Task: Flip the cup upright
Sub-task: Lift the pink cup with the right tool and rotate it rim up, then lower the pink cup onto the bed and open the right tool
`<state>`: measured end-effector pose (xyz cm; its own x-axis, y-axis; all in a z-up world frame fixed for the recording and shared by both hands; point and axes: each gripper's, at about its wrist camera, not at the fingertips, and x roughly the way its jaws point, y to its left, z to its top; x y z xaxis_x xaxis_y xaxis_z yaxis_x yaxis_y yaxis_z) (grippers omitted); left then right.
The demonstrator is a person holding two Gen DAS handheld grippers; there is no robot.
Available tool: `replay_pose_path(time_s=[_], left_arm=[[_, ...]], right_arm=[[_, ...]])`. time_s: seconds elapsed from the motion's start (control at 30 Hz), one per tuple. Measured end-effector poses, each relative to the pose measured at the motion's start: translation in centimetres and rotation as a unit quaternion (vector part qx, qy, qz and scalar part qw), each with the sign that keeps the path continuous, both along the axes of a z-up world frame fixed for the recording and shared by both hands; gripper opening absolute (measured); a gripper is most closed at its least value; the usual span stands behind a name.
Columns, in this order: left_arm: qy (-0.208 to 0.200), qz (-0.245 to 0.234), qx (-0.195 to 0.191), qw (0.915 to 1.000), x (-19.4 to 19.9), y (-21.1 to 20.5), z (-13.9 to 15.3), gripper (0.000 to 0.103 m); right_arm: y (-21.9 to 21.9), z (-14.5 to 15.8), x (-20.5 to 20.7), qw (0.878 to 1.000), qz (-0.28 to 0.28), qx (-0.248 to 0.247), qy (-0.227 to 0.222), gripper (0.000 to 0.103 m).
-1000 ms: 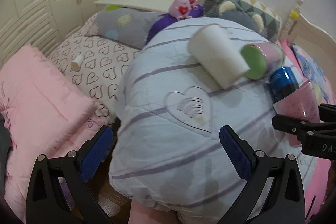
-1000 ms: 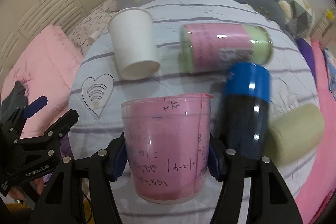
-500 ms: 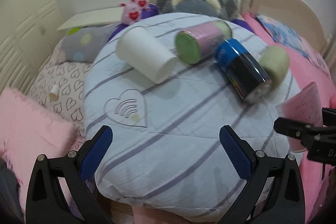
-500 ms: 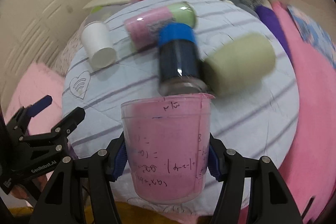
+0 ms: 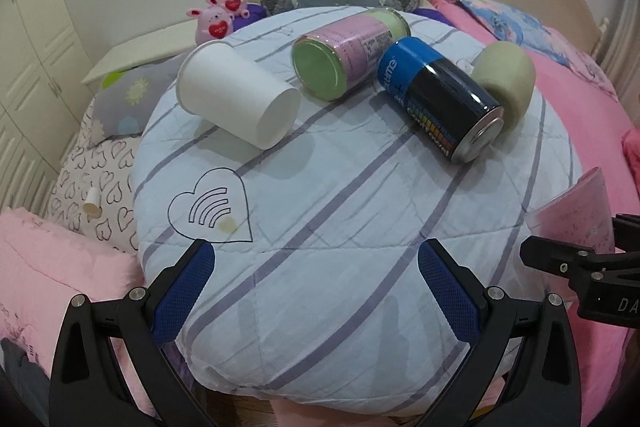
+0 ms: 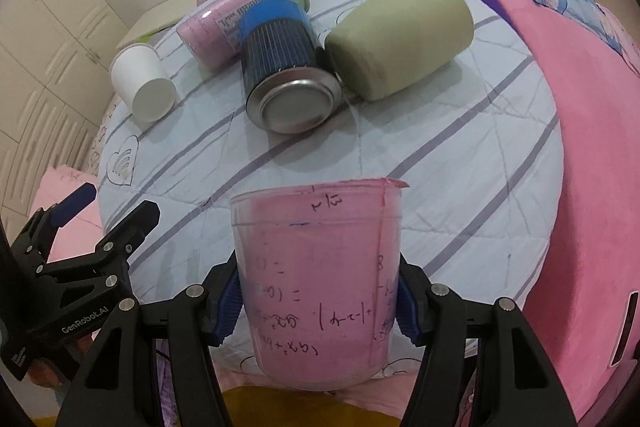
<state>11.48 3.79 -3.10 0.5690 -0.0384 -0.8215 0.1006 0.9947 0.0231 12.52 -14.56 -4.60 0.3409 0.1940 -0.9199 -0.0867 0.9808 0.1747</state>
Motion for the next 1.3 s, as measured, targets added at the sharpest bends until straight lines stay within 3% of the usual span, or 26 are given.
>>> replay_pose_path(time_s=[0.17,0.27,0.7,1.3], left_arm=[[0.003,0.005,-0.007,1.0,-0.1,0.5,-0.4,0.103],[0.003,0.007,-0.013,0.9999,-0.1,0.7,-0.5,0.103],[0.006,0.01,-0.007,0.9999,-0.3,0.6,-0.4,0.103],[-0.015,0.047,-0.027,0.9984,-2.5,-2.1,2.4,0.103]], right_arm=[[0.5,-0.9,0.1,1.0,0.004,-0.012,0.009,0.065],[0.6,-0.8,0.0,1.0,0.004,-0.001,0.01,0.081],[0.2,0.5,0.0,1.0,0.007,-0.009,-0.007,0.081],[-2.0,4.0,-1.2,0.996,0.033,0.015,-0.077,0.081]])
